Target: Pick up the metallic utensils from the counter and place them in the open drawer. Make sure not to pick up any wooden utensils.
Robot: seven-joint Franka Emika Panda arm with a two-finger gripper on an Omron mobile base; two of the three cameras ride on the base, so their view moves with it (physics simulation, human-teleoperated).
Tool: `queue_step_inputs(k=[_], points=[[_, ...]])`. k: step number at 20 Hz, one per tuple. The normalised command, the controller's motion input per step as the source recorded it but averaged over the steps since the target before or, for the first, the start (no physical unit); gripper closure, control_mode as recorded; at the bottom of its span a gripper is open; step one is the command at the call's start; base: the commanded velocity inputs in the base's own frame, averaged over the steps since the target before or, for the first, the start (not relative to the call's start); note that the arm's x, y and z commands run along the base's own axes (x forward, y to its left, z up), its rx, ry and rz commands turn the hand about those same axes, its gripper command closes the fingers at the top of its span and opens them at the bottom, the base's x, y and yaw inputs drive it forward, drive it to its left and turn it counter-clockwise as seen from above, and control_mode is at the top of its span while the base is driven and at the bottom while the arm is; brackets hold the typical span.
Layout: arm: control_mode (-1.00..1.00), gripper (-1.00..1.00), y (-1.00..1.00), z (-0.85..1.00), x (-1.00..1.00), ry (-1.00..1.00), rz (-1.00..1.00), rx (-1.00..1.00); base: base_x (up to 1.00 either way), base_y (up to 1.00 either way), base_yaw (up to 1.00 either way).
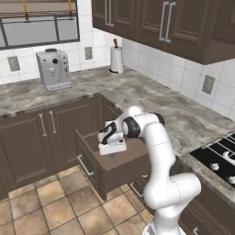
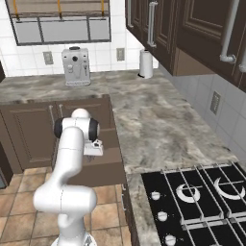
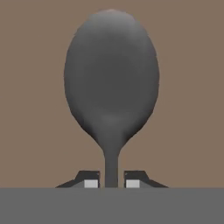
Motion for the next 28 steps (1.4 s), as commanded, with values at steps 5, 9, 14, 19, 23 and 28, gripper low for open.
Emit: queue_step_inputs(k=[5,9,14,19,23,28], points=[[-1.0,-1.0,0.0,-0.04,0.0,-0.08,0.0,0.06,0.0,0.0,0.0],[-1.0,-1.0,-0.03,0.1,-0.08,-0.21,0.0,0.1,0.0,0.0,0.0],[-1.0,-1.0,-0.03,0.6,-0.36,-0.39,0.0,0.09,0.0,0.0,0.0],[-1.0,-1.0,0.0,0.92,-0.42,-0.37,-0.01,0.02,0.0,0.0,0.0],[-1.0,-1.0,0.0,0.99,-0.22,-0.49,0.0,0.0,0.0,0.0,0.0],[-1.0,-1.0,0.0,0.93,-0.35,-0.41,-0.03,0.0,0.0,0.0,0.0]])
